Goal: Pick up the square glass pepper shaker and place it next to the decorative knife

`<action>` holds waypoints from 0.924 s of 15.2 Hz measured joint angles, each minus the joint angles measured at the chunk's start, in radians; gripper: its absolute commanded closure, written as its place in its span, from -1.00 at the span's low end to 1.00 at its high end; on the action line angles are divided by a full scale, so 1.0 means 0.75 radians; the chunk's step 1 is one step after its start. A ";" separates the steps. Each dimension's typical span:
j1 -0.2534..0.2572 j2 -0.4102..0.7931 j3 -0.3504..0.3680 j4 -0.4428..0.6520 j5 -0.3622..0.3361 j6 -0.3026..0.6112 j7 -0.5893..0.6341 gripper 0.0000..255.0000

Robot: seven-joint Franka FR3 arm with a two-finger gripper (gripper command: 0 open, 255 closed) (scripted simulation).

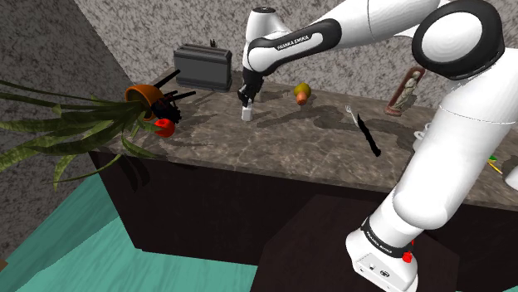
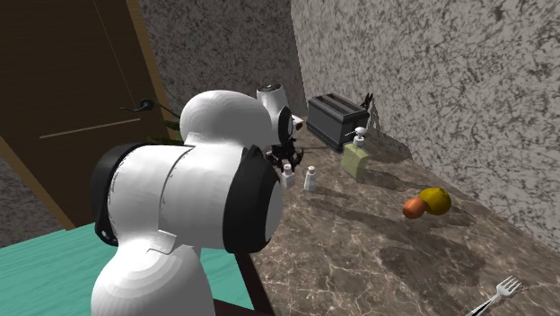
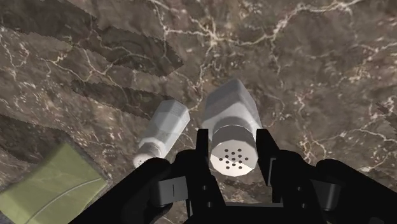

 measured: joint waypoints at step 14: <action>0.001 -0.068 0.007 0.161 0.033 -0.226 -0.044 1.00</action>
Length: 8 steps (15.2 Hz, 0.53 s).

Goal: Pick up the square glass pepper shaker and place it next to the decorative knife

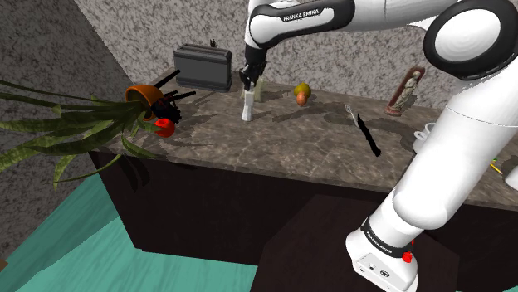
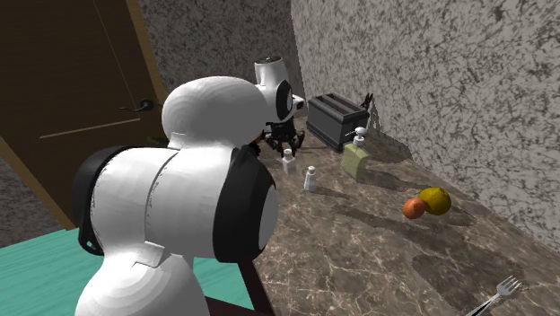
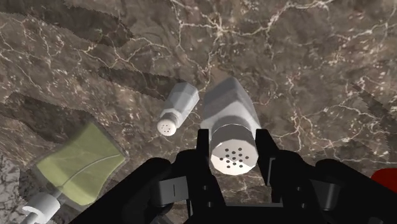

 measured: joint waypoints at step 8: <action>-0.031 -0.081 -0.021 -0.008 0.026 -0.064 -0.070 1.00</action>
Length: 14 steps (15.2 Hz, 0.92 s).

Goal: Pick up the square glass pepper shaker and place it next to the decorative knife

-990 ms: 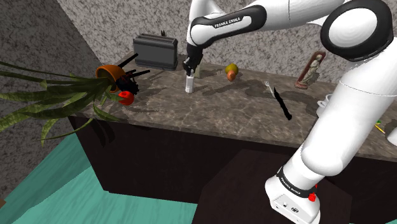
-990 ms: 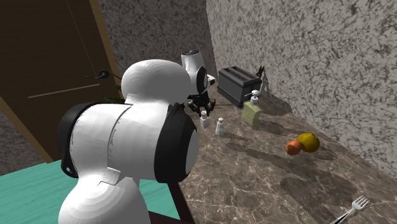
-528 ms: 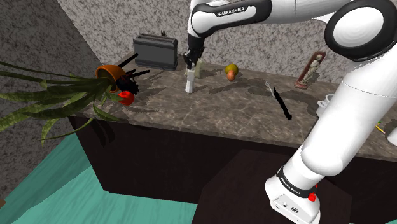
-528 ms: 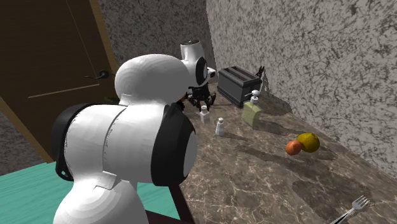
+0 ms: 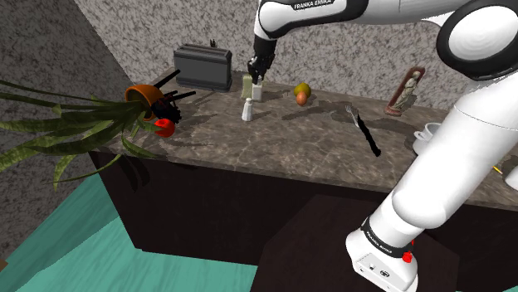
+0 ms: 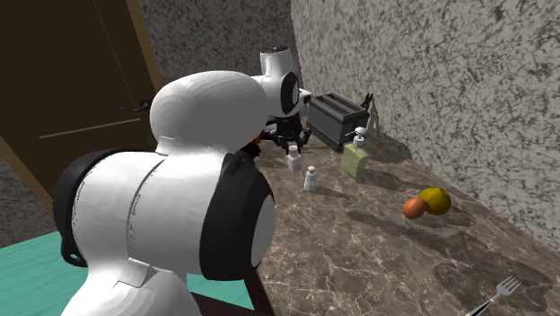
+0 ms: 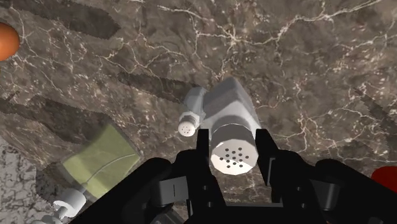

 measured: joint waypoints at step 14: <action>-0.167 -0.396 -0.212 -0.452 0.059 0.099 -0.390 1.00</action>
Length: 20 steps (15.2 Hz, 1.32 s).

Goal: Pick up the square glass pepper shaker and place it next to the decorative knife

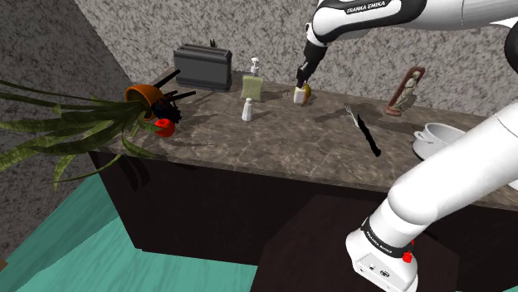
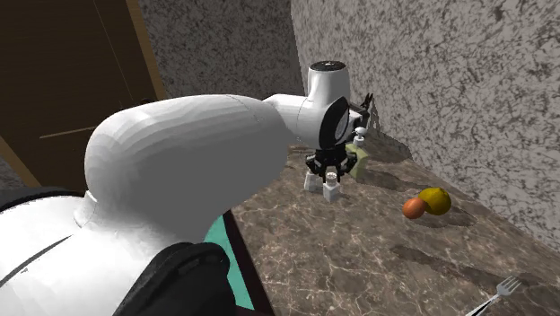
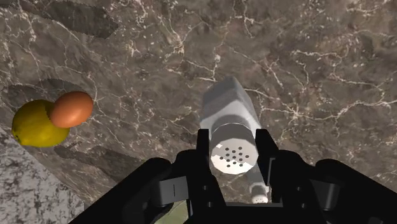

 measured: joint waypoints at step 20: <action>-0.221 -0.183 -0.457 -0.135 -0.030 0.002 -0.652 1.00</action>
